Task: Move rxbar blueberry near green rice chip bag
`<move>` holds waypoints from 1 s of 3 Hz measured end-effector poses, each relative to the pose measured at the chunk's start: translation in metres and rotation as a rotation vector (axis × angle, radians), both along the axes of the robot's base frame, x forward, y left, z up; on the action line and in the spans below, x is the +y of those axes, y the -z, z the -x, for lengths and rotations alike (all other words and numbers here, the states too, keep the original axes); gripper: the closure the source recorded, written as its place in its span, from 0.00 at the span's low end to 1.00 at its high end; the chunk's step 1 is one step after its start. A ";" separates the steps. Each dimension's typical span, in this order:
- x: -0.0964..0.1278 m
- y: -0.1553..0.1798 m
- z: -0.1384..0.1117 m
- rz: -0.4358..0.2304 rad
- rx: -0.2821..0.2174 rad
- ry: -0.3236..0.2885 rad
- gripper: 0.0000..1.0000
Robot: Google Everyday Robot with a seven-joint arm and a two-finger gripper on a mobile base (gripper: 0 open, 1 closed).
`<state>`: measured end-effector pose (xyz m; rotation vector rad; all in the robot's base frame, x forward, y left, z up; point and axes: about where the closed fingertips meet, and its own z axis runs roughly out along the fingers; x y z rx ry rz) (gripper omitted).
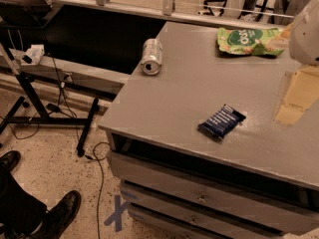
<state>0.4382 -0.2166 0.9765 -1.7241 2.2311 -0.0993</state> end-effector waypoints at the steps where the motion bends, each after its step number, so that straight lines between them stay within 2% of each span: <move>1: 0.002 0.000 -0.002 -0.007 -0.013 0.006 0.00; 3: 0.031 0.043 -0.031 -0.074 0.000 0.110 0.00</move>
Offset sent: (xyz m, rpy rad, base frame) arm 0.0388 0.0358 -0.0509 0.1003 0.0101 -0.1340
